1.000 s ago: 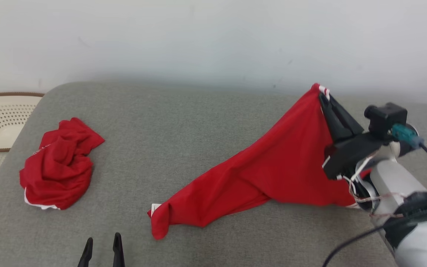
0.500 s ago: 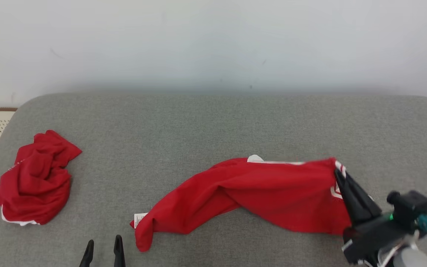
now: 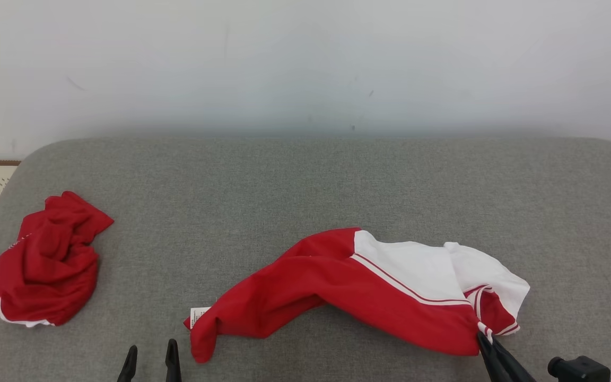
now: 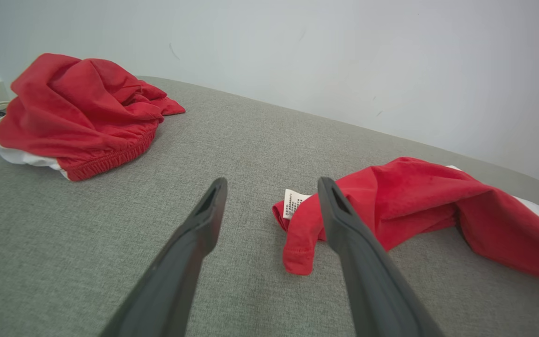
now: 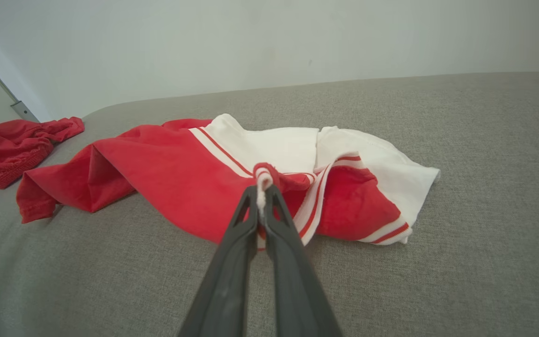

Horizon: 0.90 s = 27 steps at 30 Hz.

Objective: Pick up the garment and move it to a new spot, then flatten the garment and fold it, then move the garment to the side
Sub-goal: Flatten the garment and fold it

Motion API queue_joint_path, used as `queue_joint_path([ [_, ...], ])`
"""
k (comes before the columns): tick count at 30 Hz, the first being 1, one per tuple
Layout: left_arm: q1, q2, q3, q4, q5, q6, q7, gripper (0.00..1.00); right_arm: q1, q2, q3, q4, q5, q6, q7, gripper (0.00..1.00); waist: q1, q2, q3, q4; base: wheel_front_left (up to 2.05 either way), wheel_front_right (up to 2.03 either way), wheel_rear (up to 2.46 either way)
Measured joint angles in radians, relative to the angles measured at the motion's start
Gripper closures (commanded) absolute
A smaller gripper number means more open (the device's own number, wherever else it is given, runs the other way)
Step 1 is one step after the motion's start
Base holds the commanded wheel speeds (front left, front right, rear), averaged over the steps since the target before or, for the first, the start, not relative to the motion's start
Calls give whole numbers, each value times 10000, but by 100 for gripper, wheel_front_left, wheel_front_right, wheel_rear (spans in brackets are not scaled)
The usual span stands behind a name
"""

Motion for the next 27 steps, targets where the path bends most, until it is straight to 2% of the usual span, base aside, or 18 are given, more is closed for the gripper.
queue_joint_path([
  [1,0,0,-2,8,-2,0,0,0,56,56,-113,-52,12,0,-10,0,0,0,-5,5,0,0,0],
  [8,0,0,-12,40,-12,-2,0,0,291,255,-972,-725,161,0,-355,0,0,0,-52,87,0,0,0],
  [12,2,0,-13,17,-15,15,0,0,267,336,-1691,-821,-58,0,-142,0,0,0,-42,107,0,0,0],
  [21,12,-2,-90,-75,-44,94,0,0,-399,936,-3262,397,-769,0,1118,0,0,0,9,207,0,0,0],
  [27,9,0,-100,-82,-44,100,0,0,-1244,1342,-3831,1862,-1016,0,1540,0,1,0,82,267,0,0,0],
])
